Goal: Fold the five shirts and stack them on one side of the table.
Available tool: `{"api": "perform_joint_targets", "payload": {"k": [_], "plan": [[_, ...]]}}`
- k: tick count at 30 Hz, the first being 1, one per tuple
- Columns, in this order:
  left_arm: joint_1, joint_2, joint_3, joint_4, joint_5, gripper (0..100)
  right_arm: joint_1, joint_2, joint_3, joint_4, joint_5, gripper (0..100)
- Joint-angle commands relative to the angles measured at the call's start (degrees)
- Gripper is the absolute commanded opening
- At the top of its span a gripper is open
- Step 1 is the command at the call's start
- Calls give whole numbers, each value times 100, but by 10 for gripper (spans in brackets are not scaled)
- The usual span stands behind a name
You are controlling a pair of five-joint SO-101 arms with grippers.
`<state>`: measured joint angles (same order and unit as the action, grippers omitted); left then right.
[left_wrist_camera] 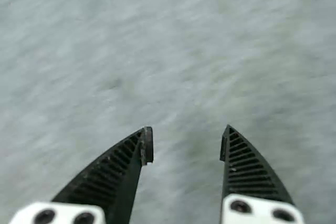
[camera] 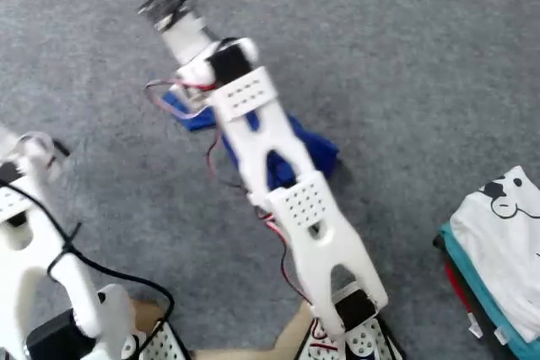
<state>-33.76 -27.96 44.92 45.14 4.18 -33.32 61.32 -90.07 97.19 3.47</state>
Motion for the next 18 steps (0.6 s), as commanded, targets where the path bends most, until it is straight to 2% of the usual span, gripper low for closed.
{"api": "perform_joint_targets", "payload": {"k": [1, 6, 10, 12, 18], "plan": [[897, -127, -53, -809, 870, 249, 690, -13, -558, 246, -53, 267], [1618, 593, -202, -1705, 1873, 257, 1604, -207, -541, 404, -62, 267], [1864, 1991, -985, -1688, 2215, 257, 1991, -233, -541, 457, -88, 267], [2013, 2686, -1644, -1459, 2391, 257, 2097, -215, -532, 501, -88, 267], [2391, 4453, -3991, -105, 2725, 257, 2132, -207, -171, 492, -70, 267]]}}
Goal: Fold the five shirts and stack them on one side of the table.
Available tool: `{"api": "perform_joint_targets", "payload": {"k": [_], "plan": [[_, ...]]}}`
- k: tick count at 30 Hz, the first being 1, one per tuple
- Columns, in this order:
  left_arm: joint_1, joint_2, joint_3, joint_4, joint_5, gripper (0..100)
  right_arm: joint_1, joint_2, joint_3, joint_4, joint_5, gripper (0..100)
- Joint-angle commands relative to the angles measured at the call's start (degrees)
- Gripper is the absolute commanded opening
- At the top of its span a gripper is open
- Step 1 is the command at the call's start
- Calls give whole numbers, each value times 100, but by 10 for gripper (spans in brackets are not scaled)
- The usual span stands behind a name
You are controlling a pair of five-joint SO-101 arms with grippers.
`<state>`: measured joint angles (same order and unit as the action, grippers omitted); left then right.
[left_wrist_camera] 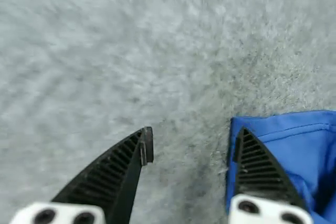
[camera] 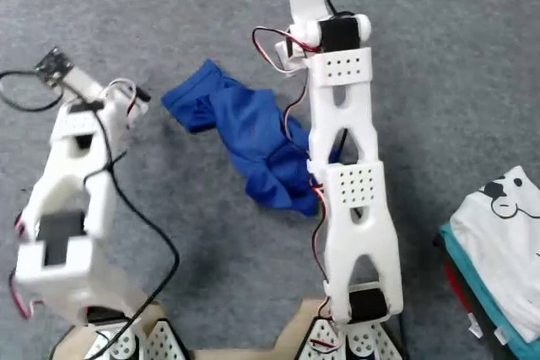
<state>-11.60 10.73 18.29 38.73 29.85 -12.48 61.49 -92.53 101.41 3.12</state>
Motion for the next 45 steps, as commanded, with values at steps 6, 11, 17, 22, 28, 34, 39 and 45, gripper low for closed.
{"api": "perform_joint_targets", "payload": {"k": [6, 11, 17, 22, 28, 34, 39, 45], "plan": [[475, 1807, -3095, 1943, 185, 257, -22, -119, 1165, 79, -53, 267], [686, 2422, -4070, 2655, 167, 223, -136, -127, 2141, 88, -62, 267], [747, 3002, -4932, 2655, 158, 68, -514, -127, 3240, 88, -62, 211], [756, 3574, -5767, 2716, 167, 18, -813, -127, 3644, 88, -413, 8], [985, 3960, -6840, 2787, 220, 19, -1367, -163, 3670, 97, -668, 5], [993, 4022, -7736, 2840, 185, 19, -1736, -848, 4022, 97, -1345, 5], [1020, 3996, -8448, 3262, -158, 22, -1903, -1640, 4673, 88, -1688, 7], [993, 4022, -9240, 3912, -141, 170, -1930, -2527, 5525, 88, -1934, 30]]}}
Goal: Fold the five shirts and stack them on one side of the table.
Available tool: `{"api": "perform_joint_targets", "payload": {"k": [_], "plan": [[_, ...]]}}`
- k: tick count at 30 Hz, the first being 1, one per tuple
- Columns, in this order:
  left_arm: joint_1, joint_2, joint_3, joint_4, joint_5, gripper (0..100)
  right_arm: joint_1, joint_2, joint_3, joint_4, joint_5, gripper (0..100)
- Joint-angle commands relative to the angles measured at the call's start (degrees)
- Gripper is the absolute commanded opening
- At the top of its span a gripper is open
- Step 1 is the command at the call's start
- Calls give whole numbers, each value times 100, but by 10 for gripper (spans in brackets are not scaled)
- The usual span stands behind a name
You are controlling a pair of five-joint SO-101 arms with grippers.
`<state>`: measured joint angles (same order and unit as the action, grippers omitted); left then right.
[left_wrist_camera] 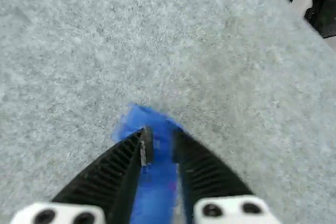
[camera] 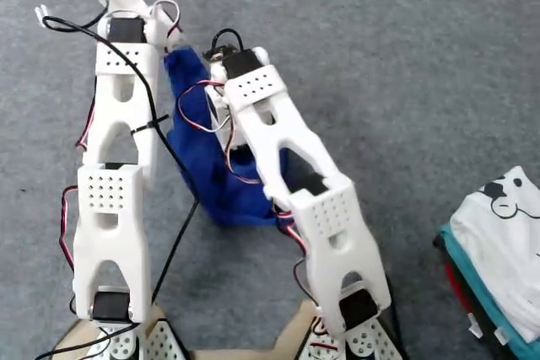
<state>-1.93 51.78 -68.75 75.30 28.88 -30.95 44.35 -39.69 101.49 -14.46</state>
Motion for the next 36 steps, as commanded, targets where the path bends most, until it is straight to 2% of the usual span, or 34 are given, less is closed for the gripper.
{"api": "perform_joint_targets", "payload": {"k": [1, 6, 8, 11, 13, 18, 23, 32, 34, 36], "plan": [[26, -84, -615, 360, -44, 191, -84, -1007, 347, 79, -264, 56], [-44, -92, -1011, 888, -44, 224, -13, -1938, 585, 62, -316, 243], [-246, -110, -1187, 1204, -62, 229, 57, -2176, 488, 26, -308, 284], [-782, -119, -1732, 2013, -141, 229, 163, -2149, 233, -273, -70, 292], [-1187, -75, -2207, 2567, -448, 229, 171, -1991, 57, -545, 0, 292], [-2136, -215, -2048, 2585, -1284, 225, 163, -1095, -611, -1565, 0, 292], [-2549, -769, -835, 2585, -1952, 225, -57, 382, -1587, -2400, -44, 292], [-2576, -2651, 2453, 2549, -2154, 225, -673, 2703, -4145, -2453, -53, 283], [-2576, -2985, 3042, 2549, -2154, 225, -646, 3064, -4426, -2435, -53, 228], [-2611, -3248, 3516, 2541, -2163, 225, -497, 3319, -4576, -2374, -53, 127]]}}
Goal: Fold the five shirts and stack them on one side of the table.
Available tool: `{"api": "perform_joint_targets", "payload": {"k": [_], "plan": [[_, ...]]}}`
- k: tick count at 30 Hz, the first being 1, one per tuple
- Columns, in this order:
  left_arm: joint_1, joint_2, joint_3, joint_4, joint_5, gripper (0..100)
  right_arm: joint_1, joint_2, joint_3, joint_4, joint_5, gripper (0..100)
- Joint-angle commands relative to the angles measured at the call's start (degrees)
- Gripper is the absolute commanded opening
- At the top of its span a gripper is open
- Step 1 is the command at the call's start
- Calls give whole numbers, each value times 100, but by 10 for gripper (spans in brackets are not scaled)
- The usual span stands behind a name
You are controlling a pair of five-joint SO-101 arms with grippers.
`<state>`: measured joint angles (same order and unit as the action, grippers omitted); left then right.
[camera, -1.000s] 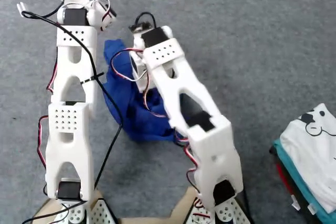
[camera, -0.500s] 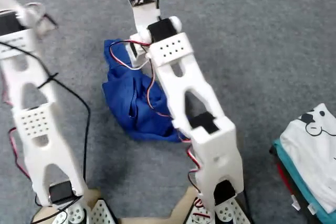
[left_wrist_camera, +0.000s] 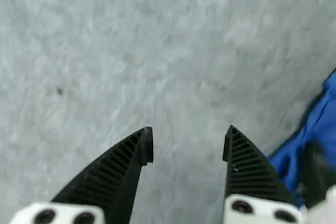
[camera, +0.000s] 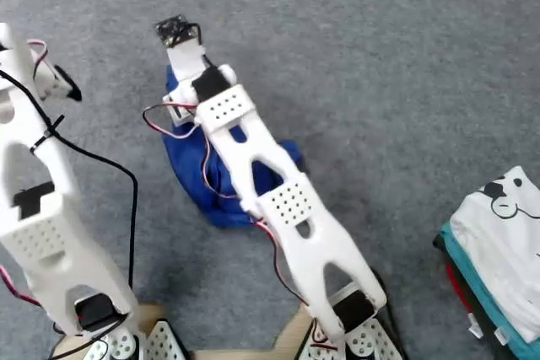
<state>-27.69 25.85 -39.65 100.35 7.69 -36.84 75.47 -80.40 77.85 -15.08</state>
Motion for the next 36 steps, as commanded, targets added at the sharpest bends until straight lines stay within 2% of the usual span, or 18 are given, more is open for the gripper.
{"api": "perform_joint_targets", "payload": {"k": [1, 2, 10, 16, 22, 29, 36], "plan": [[-44, -752, 800, 35, -53, 225, 189, 286, -558, 35, 9, 65], [-44, -840, 985, 35, -105, 225, 321, 321, -620, 44, 44, 7], [-44, -1077, 2013, -484, -290, 225, 1473, 119, -831, 1011, 220, 5], [229, -1086, 2514, -659, -290, 225, 2457, -110, -831, 1556, 501, 5], [1407, -1218, 3068, -659, -202, 225, 3284, -207, -831, 1960, 809, 5], [2954, -1982, 3253, -686, 325, 225, 4277, -391, -840, 2022, 879, 5], [3701, -2062, 3165, -1653, 1284, 226, 4462, -286, -831, 1846, 835, 5]]}}
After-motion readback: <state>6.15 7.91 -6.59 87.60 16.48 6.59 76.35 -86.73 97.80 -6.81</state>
